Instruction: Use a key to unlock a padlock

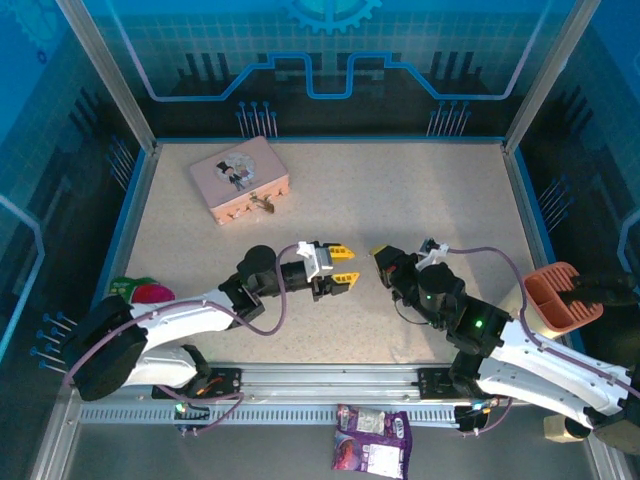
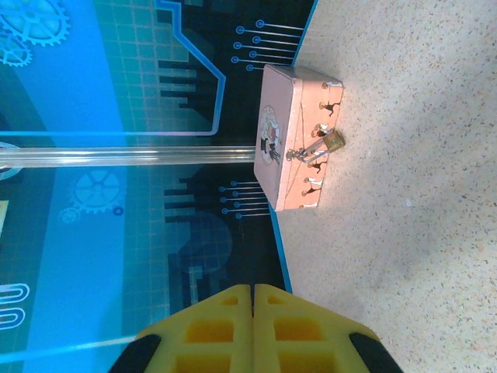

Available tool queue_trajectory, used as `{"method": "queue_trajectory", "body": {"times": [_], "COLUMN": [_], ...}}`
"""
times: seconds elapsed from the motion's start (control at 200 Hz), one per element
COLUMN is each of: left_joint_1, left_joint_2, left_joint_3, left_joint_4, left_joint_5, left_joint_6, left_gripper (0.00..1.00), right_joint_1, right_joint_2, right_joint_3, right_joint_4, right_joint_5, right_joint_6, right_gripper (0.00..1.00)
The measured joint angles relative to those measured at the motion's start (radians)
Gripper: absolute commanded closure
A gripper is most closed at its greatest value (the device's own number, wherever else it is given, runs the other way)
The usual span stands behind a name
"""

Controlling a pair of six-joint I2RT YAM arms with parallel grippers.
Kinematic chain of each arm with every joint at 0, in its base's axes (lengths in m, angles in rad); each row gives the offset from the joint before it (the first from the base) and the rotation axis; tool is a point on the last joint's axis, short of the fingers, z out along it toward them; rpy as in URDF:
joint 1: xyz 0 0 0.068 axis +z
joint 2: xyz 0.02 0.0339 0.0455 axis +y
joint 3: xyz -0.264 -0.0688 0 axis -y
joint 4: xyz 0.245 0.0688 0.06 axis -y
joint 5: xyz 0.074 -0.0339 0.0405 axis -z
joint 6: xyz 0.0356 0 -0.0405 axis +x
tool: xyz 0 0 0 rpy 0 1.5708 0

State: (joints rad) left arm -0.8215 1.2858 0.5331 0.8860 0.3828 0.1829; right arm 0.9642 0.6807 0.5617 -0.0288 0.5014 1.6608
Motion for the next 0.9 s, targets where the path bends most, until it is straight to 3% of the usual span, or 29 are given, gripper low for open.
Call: {"method": "queue_trajectory", "body": {"times": [0.52,0.901], "left_joint_1": [-0.002,-0.002], "left_joint_2": [0.068,0.073], "left_joint_3": [0.039,0.039], "left_joint_4": [0.021,0.038], "left_joint_5": [-0.023,-0.028], "left_joint_6": [0.007,0.011], "left_gripper": [0.76,0.81], "right_joint_1": [0.024,0.031], "right_joint_2": [-0.014,-0.013], "right_joint_3": [-0.008,-0.011], "right_joint_4": [0.002,0.005], "right_joint_5": [0.015,0.023], "right_joint_6": [0.008,0.008], "right_gripper": [1.0,1.0]}}
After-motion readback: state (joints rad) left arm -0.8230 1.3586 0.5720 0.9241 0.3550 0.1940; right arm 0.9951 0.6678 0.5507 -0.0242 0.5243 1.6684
